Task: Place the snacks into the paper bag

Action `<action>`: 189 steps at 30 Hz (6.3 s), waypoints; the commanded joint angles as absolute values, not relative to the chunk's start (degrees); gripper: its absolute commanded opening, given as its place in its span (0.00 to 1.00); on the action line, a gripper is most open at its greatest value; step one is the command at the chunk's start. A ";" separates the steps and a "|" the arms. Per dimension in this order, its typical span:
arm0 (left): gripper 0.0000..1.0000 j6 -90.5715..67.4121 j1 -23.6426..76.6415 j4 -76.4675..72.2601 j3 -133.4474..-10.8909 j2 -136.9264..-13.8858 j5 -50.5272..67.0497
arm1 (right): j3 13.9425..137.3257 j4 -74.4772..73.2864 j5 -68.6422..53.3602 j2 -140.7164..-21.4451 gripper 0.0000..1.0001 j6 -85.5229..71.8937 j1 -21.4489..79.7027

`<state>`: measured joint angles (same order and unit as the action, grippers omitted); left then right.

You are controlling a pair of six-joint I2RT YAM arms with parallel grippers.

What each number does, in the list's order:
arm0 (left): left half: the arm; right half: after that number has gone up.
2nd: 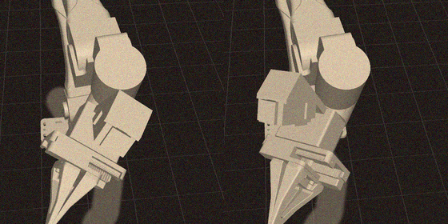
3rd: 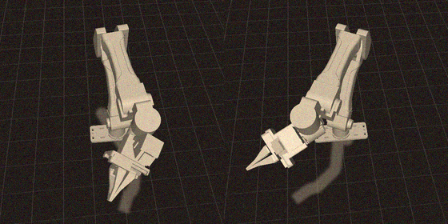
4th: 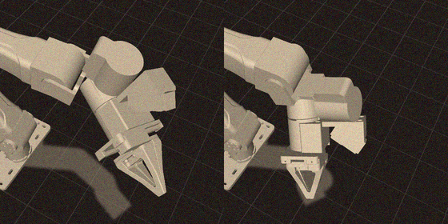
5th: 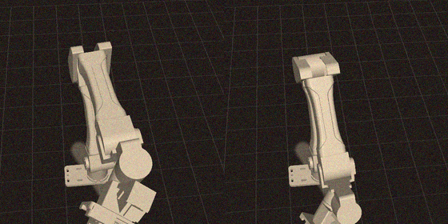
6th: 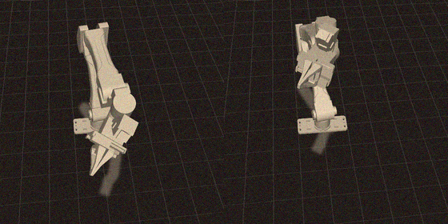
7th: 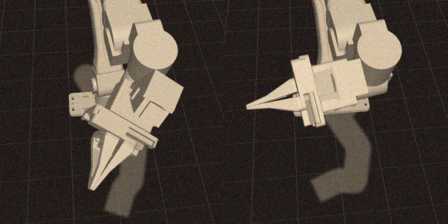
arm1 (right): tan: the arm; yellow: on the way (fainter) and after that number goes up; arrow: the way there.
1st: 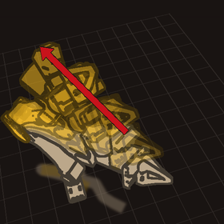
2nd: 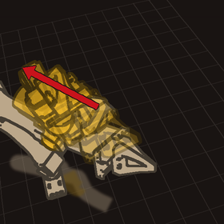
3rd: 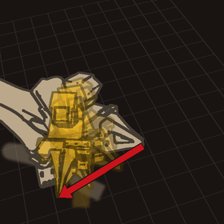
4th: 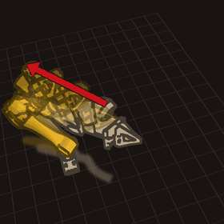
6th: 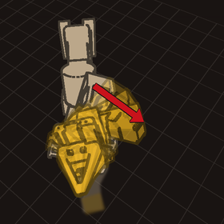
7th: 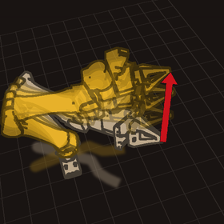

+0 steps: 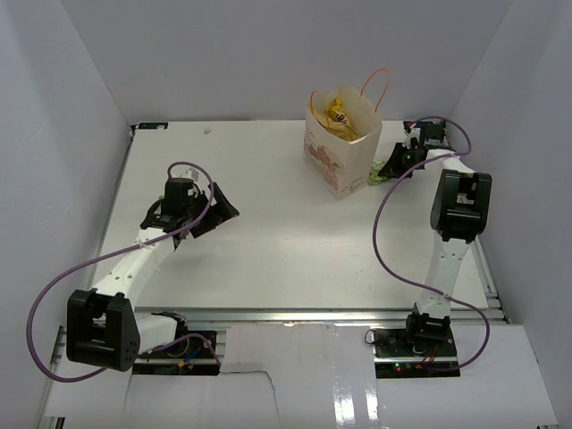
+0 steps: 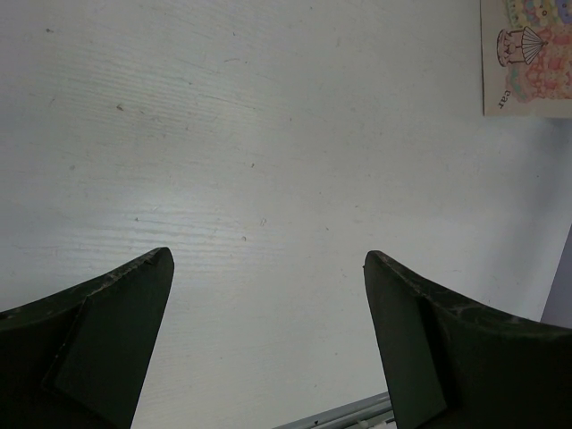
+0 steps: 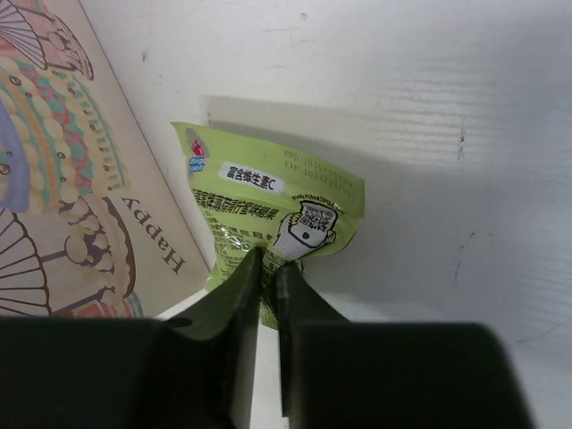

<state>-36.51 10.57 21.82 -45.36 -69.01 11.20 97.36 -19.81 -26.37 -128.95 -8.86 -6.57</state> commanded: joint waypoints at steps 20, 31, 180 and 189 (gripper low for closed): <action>0.98 -36.65 9.58 17.84 -43.86 -66.89 12.30 | 85.50 -0.71 -14.86 -83.85 0.08 2.81 -3.35; 0.98 -36.83 9.49 17.49 -41.31 -63.11 12.04 | 96.32 0.35 -2.59 -90.43 0.08 18.54 14.23; 0.94 -45.71 10.02 16.70 -50.98 -60.56 21.89 | 112.59 -17.05 -9.24 -105.55 0.10 29.09 14.33; 0.95 -44.12 9.93 16.88 -51.24 -60.64 21.18 | 110.92 -21.26 -8.78 -104.43 0.64 29.27 13.89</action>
